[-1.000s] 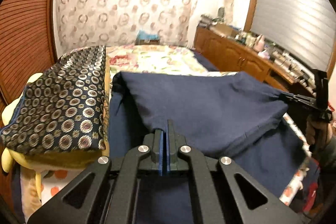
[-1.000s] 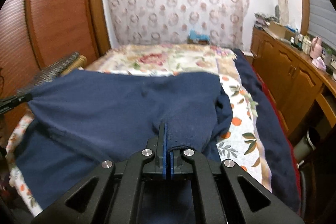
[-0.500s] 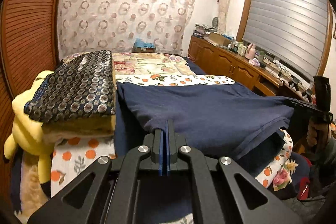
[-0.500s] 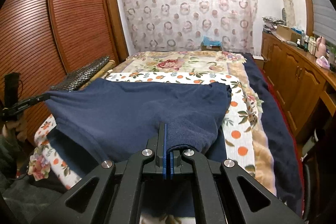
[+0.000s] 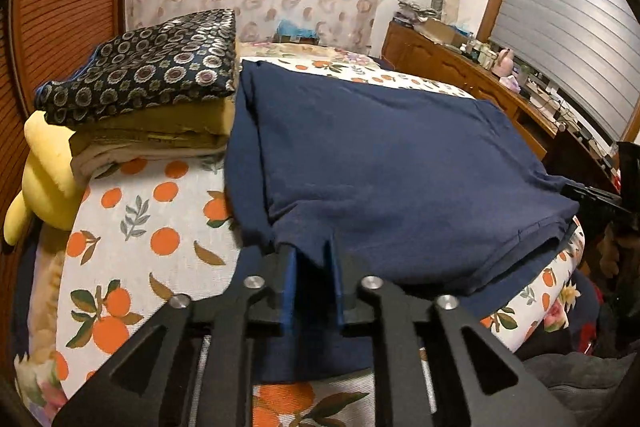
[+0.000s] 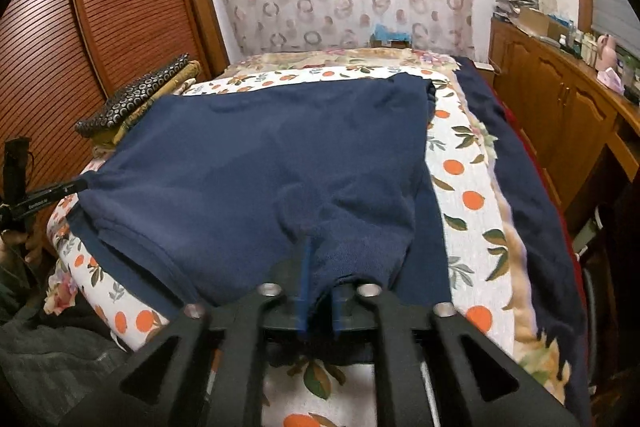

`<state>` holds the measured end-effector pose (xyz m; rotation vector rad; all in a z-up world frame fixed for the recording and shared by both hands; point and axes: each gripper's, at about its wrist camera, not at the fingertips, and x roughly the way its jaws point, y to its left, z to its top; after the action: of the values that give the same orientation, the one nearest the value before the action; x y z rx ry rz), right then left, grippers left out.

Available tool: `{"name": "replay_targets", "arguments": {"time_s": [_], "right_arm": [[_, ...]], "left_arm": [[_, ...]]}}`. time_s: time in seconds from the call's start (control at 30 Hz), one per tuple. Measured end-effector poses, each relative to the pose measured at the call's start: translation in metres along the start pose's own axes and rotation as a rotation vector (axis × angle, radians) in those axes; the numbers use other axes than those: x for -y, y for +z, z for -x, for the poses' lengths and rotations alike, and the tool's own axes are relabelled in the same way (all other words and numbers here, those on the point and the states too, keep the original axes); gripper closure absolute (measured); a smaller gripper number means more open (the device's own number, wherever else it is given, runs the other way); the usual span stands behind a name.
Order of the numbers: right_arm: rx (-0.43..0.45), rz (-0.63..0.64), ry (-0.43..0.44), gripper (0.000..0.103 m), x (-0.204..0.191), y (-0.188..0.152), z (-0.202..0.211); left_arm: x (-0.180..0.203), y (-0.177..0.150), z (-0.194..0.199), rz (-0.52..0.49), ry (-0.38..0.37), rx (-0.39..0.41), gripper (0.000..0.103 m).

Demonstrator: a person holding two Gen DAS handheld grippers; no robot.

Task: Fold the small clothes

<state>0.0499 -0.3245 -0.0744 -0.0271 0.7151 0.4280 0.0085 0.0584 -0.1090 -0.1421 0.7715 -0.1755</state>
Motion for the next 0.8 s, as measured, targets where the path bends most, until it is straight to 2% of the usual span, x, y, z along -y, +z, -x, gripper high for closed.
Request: {"name": "replay_targets", "arguments": {"time_s": [0.07,0.1,0.23,0.43,0.63,0.8], "right_arm": [[0.003,0.005,-0.010,0.079,-0.006,0.001,0.004],[0.006,0.004,-0.015,0.078,-0.004,0.001,0.008],[0.016,-0.005,-0.055,0.078,0.001,-0.010,0.031],[-0.025,-0.016,-0.138,0.078,0.018,-0.024,0.033],[-0.084,-0.011,-0.162,0.078,0.016,-0.032,0.024],[-0.082,0.001,-0.189,0.078,0.015,-0.032,0.029]], "left_arm": [[0.000,-0.001,0.001,0.004,-0.003,0.003,0.065],[0.000,-0.002,0.001,0.000,-0.002,0.003,0.055],[-0.005,-0.004,0.005,-0.003,0.030,0.016,0.028],[-0.013,-0.004,0.008,0.011,0.059,0.026,0.027],[-0.018,-0.005,-0.001,0.023,0.079,0.004,0.027],[-0.017,-0.005,-0.006,0.022,0.095,-0.005,0.027]]}}
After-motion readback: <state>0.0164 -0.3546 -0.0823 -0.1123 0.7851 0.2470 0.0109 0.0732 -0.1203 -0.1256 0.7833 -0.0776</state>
